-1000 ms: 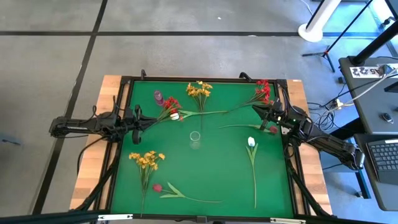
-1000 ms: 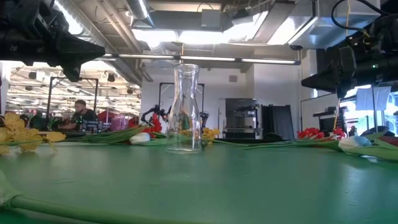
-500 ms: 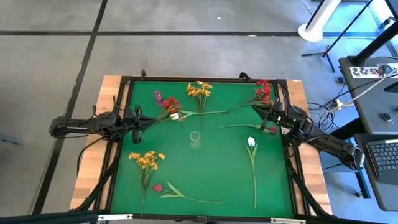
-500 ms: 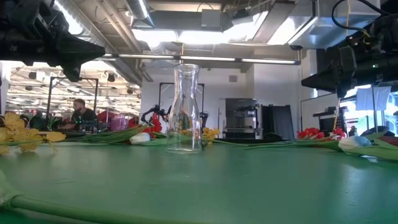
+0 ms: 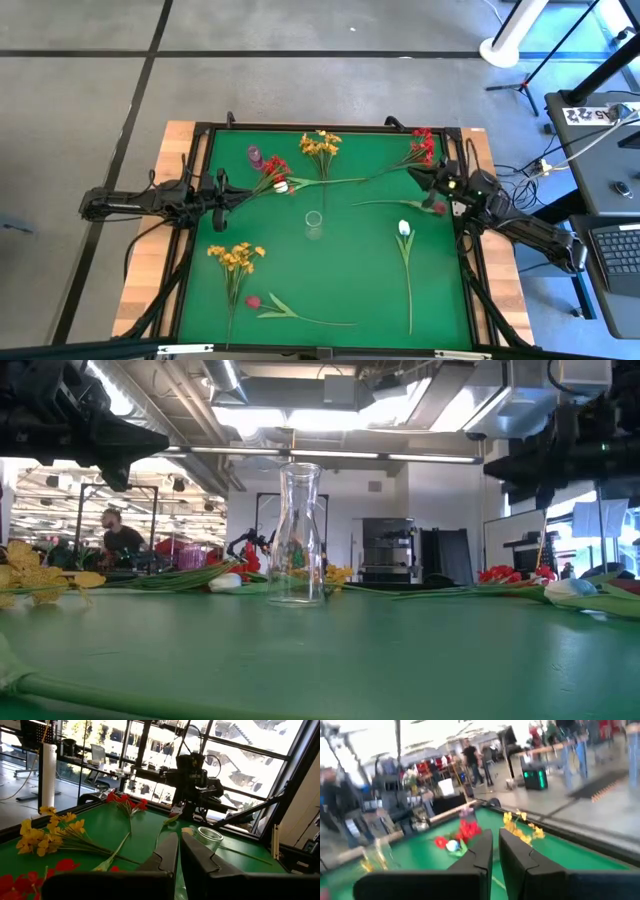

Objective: Sort flowers into vase by color
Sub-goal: Put the bottom white tulip into the transparent vase

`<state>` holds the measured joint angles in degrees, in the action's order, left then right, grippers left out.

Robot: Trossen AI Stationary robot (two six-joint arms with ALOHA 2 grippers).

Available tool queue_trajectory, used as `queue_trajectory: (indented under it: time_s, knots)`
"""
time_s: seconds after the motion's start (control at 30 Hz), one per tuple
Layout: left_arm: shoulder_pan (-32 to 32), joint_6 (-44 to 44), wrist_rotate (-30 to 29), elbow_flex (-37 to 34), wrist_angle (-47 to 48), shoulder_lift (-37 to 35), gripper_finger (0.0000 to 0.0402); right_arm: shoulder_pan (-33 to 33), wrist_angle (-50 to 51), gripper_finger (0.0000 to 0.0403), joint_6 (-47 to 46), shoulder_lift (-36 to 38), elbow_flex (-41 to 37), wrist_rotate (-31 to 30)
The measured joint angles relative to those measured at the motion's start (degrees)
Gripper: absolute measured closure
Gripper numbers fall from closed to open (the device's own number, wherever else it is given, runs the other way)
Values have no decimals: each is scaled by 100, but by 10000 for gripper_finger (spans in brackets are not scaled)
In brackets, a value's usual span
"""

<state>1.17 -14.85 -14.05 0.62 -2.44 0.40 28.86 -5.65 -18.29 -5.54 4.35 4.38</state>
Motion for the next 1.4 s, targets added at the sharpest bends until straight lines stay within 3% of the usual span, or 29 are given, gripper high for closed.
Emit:
queue_trajectory:
  time_s: [0.07, 0.23, 0.43, 0.63, 0.73, 0.93, 1.1, 1.23, 1.4]
  knots:
    - [-1, 1, 0, 0, -1, -2, 385, 0, 393, 370, -367, -24, 493, -141]
    - [-2, 2, 0, -2, -1, -2, 385, 0, 1894, 370, -240, -483, 1889, -219]
    - [0, 1, -2, 0, -2, -2, 385, 0, 3785, 370, -401, -1590, 3394, 281]
    - [0, 1, 1, 0, 0, -2, 385, -19, 5082, 370, -879, -2466, 3590, 1204]
    - [-1, 2, 0, -1, 0, -2, 385, -289, 5812, 370, -1243, -2735, 3403, 1314]
    - [-2, 0, 0, 0, -2, -2, 385, -1667, 6369, 370, -2717, -2861, 3293, 342]
    - [-2, 2, -2, 0, -1, -2, 385, -3458, 6259, 370, -4477, -2970, 3301, -1039]
    - [-2, 0, -1, 0, -2, -2, 385, -4920, 6144, 370, -5827, -3517, 3301, -2142]
    - [-2, 2, 0, 0, -1, -2, 385, -6022, 6003, 370, -7132, -4516, 3304, -2415]
